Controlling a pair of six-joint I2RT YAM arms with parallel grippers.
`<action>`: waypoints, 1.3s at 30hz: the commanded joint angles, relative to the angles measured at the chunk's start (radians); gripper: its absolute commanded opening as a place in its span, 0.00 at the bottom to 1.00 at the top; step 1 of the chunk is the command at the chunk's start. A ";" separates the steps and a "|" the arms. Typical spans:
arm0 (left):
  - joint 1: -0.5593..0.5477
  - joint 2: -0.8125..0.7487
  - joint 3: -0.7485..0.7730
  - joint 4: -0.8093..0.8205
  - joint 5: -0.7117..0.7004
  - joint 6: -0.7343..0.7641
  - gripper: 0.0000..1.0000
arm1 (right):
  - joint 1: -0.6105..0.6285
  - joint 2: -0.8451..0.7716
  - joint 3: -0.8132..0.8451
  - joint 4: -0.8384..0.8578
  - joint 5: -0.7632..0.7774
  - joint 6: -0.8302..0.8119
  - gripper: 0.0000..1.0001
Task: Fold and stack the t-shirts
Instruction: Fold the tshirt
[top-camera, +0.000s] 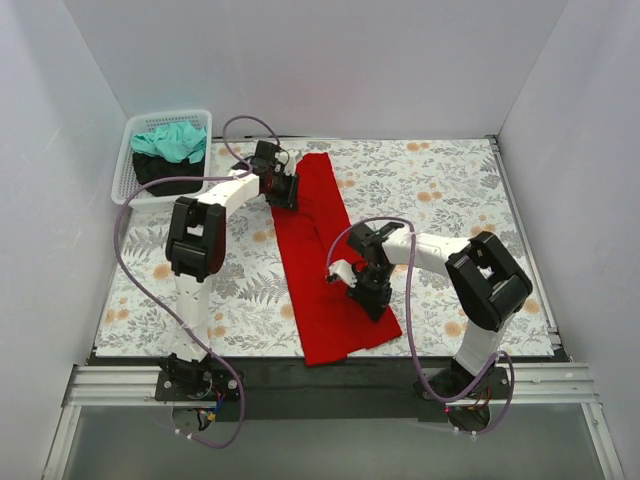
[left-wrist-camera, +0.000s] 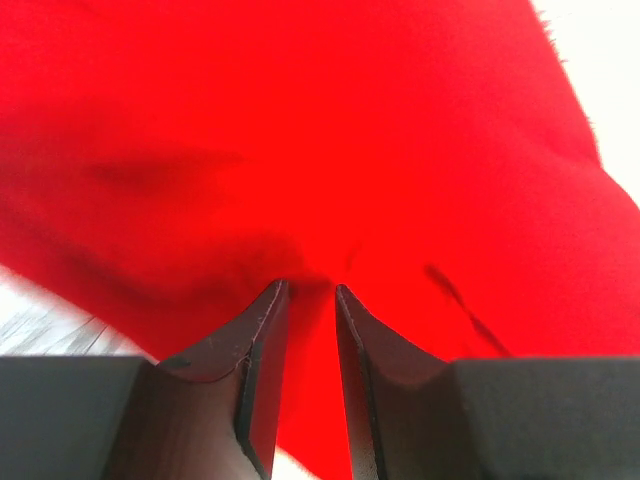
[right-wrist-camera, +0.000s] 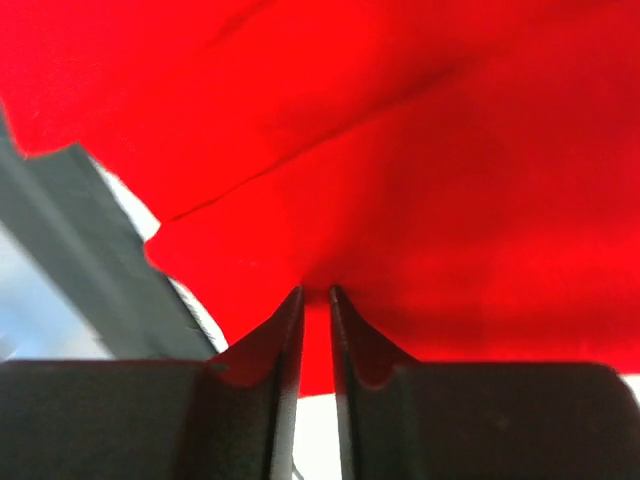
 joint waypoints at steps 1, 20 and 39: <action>-0.035 0.090 0.087 -0.045 -0.002 0.004 0.24 | 0.094 0.056 -0.036 0.057 -0.102 0.052 0.25; -0.019 0.089 0.400 -0.077 0.133 -0.021 0.32 | -0.248 0.162 0.644 -0.047 -0.102 0.064 0.44; -0.010 -0.120 -0.181 0.030 0.256 -0.064 0.25 | -0.253 0.561 0.939 0.115 0.127 0.177 0.28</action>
